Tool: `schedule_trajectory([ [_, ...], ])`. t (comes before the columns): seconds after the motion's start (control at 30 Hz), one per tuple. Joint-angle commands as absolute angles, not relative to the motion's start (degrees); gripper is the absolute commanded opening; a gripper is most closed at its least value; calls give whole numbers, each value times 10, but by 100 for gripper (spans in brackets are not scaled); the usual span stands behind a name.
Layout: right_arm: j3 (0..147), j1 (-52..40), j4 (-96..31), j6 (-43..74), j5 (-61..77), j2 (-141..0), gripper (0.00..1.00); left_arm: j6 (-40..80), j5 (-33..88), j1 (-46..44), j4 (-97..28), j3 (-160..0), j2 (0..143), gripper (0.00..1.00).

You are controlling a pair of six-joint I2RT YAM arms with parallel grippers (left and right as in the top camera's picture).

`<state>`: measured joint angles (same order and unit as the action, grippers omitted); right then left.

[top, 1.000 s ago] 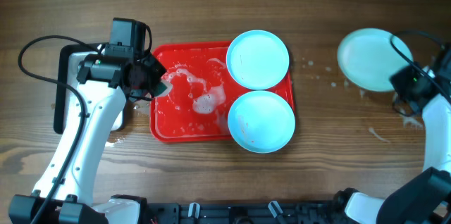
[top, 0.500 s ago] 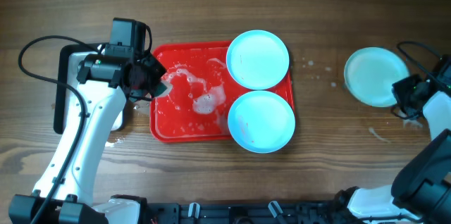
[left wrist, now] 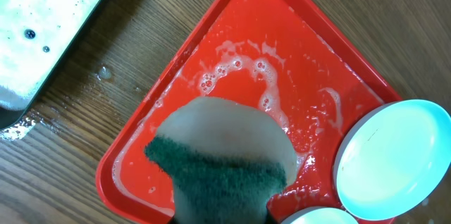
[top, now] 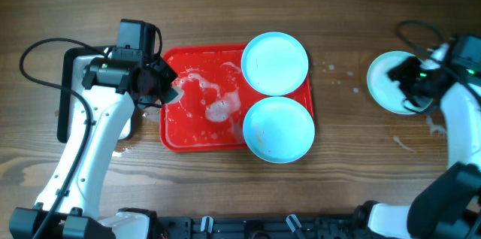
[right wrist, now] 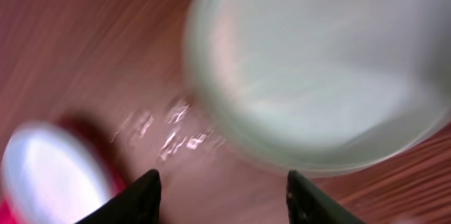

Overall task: Clean dirty plates on tray and stack at the side
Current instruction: 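Move the right gripper back and grasp the lower plate's rim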

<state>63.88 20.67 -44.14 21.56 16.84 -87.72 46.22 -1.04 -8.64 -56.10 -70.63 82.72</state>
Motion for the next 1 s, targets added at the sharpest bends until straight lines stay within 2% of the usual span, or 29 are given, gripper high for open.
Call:
schedule_trajectory([
  [0.0,637,116,-503,184,222,-870,53,467,-14,-89,-563,-711,833,4],
  [0.2,558,2,-549,218,220,-870,49,466,-14,-89,-576,-711,833,4],
  [0.3,508,-26,-540,225,219,-870,38,452,-16,-89,-578,-711,833,4],
  [0.43,485,-51,-532,230,215,-870,34,452,-16,-89,-578,-711,833,4],
  [0.73,442,-99,-505,243,211,-870,33,452,-16,-89,-578,-711,833,4],
  [0.8,442,-103,-498,247,211,-870,27,452,-16,-89,-579,-711,833,4],
  [0.97,442,-130,-472,266,216,-870,22,453,-16,-89,-578,-711,833,4],
])
